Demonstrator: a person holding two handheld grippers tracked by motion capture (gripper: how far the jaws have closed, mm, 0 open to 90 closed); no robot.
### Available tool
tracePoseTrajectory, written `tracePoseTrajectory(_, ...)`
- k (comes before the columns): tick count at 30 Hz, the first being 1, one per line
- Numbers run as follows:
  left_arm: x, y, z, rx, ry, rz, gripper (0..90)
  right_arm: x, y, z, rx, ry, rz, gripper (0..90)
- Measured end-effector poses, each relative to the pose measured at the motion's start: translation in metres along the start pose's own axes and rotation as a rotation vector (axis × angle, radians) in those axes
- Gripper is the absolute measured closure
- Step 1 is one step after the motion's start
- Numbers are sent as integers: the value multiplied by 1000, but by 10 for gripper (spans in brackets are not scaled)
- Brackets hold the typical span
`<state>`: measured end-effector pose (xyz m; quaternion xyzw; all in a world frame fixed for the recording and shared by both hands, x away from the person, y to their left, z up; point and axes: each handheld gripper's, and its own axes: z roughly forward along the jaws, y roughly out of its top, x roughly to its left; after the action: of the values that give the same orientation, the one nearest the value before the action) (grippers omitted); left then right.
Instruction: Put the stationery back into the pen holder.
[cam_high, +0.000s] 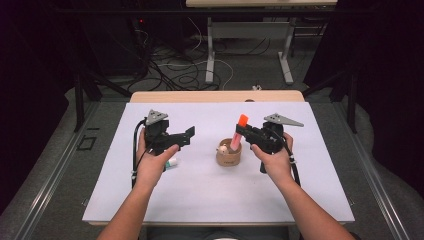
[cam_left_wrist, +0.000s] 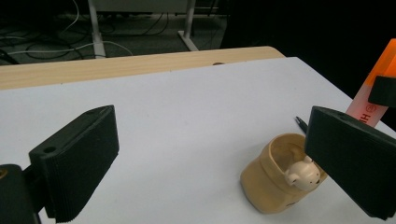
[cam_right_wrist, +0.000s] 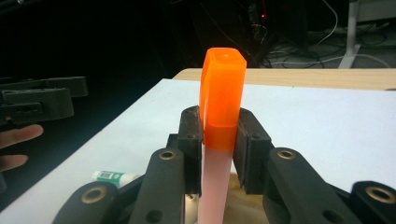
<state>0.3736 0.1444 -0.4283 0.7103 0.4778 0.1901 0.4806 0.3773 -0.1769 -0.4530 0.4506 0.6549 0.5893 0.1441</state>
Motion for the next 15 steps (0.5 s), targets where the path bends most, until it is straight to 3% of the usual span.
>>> tracePoseTrajectory(9, 7, -2, 1, 12, 7, -29, 33, -2, -2, 12, 9, -31, -40, 747)
tracePoseTrajectory(15, 10, -2, 0, 10, 3, -44, 34, -4, -9, 18, 20, -58, -115, 747)
